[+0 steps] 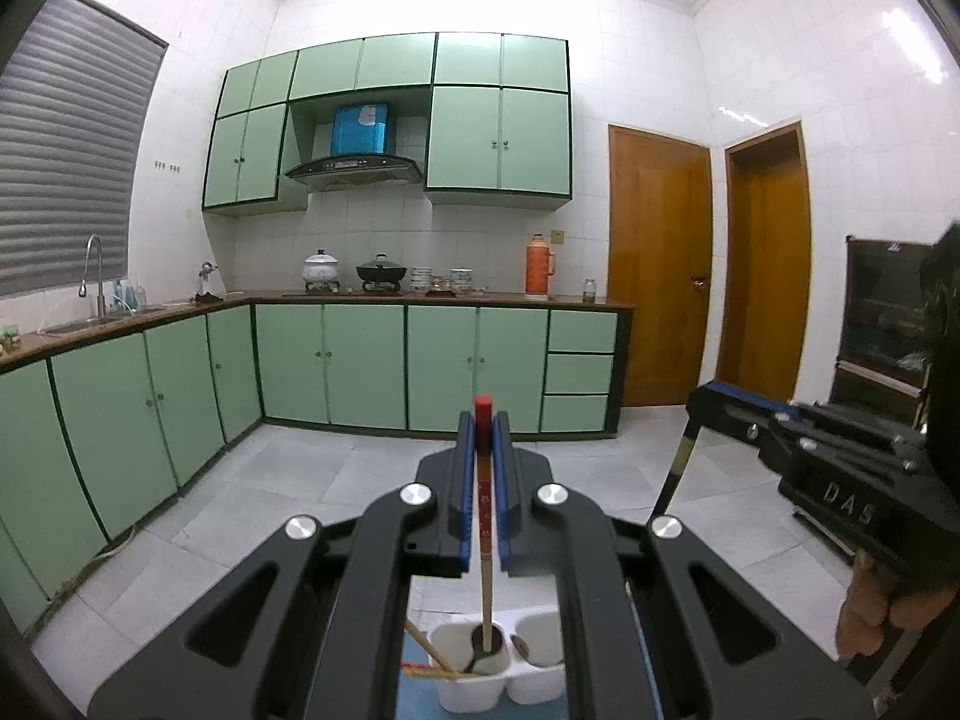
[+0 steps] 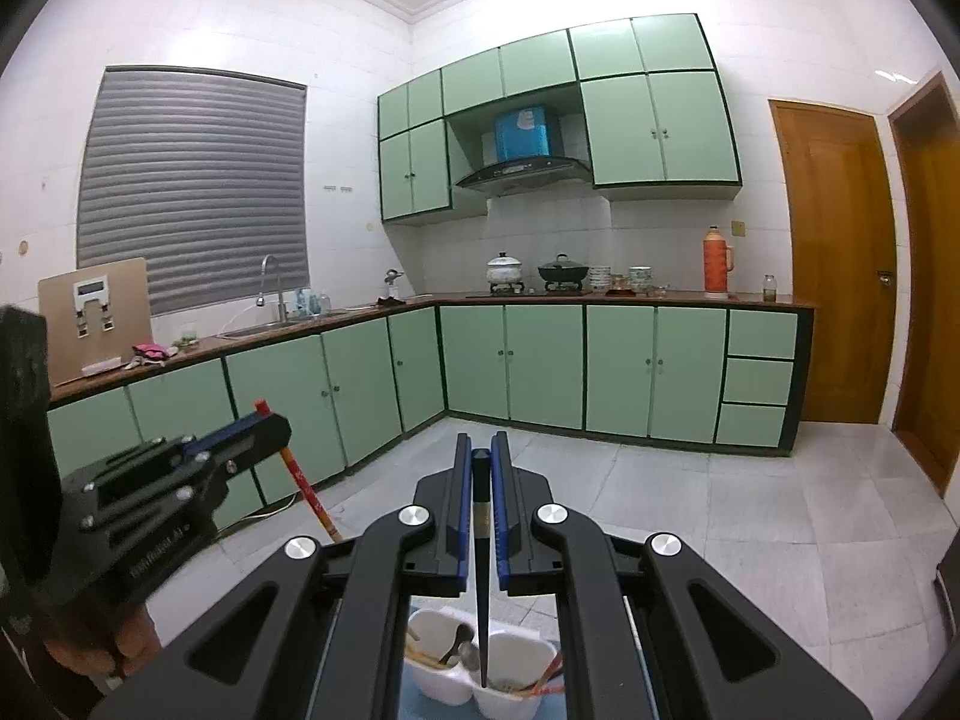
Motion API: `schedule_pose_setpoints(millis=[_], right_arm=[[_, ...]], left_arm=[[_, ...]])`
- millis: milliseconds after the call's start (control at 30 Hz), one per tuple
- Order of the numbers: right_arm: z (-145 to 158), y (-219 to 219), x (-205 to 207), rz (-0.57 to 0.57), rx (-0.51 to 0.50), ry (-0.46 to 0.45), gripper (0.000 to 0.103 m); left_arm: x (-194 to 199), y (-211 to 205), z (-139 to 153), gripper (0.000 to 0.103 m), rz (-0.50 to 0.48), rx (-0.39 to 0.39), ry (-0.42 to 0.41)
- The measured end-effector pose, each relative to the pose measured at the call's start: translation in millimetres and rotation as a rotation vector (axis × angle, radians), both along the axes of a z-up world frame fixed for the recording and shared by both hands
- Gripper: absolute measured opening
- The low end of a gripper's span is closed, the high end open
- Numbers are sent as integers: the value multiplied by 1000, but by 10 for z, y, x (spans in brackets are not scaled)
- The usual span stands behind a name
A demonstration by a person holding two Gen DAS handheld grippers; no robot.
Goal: Organize utensils
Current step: 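Carry both chopsticks to the white holder and drop them in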
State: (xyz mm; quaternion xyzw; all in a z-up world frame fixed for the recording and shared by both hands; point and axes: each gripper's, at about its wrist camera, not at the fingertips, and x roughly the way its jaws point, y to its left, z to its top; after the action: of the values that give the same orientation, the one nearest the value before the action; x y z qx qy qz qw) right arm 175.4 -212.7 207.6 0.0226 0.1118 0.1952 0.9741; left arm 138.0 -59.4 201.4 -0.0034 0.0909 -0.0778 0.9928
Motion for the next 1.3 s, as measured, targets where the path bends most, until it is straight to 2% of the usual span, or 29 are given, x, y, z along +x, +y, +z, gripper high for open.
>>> schedule_pose_setpoints(millis=[100, 400, 767, 900, 1000, 1067, 1133, 1200, 1300], right_arm=[[-65, 37, 165, -19, -17, 6, 6], [-457, 152, 531, -55, -53, 74, 6], [-864, 172, 647, -39, -71, 179, 6], [-922, 97, 614, -55, -57, 192, 9], [-930, 51, 569, -69, -55, 190, 16], [-919, 27, 555, -79, -53, 188, 22], [-907, -9, 535, -89, -51, 187, 33], [-889, -47, 489, -106, -51, 181, 38], [-856, -106, 405, -115, -42, 168, 43]], left_arm=[[195, -52, -119, 5, 16, 26, 10], [627, -48, -579, 5, 38, 36, 108], [784, 11, -969, 6, 38, 52, 211], [771, 68, -1077, 6, 46, 51, 238], [745, 108, -1097, 7, 54, 42, 241], [730, 124, -1080, 10, 54, 34, 240], [691, 137, -1047, 25, 58, 29, 231], [652, 153, -1012, 33, 61, 23, 219], [562, 182, -939, 38, 63, 14, 194]])
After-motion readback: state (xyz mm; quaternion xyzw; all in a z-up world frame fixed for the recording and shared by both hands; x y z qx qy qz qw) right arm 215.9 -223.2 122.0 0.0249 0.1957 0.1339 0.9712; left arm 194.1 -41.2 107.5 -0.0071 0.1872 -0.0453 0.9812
